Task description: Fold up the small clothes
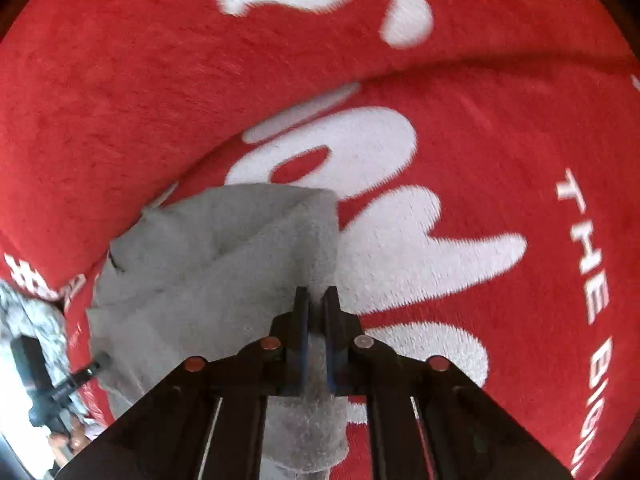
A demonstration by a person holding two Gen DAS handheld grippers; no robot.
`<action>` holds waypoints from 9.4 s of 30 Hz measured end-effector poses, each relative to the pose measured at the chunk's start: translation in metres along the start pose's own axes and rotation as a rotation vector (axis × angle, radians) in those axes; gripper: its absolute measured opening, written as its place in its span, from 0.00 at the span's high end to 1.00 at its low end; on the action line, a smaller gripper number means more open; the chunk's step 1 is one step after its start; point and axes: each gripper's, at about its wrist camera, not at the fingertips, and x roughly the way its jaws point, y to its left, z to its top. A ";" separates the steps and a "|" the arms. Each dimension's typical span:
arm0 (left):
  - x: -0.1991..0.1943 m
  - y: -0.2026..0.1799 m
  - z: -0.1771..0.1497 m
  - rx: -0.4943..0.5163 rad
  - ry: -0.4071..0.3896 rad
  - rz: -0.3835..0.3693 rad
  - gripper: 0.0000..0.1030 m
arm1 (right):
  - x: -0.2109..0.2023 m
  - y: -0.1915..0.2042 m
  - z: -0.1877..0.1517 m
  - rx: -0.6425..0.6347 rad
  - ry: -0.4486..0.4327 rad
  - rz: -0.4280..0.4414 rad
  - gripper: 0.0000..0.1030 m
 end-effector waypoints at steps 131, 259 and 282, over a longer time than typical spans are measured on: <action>-0.039 -0.019 -0.166 -0.162 0.132 0.373 0.01 | -0.050 -0.010 -0.178 -0.010 0.335 0.167 0.09; -0.010 0.008 0.073 0.131 -0.087 0.184 0.93 | 0.030 0.102 0.020 -0.209 -0.032 -0.114 0.93; -0.055 0.061 0.008 -0.018 -0.005 0.246 0.23 | -0.020 0.042 -0.041 0.104 -0.007 -0.029 0.47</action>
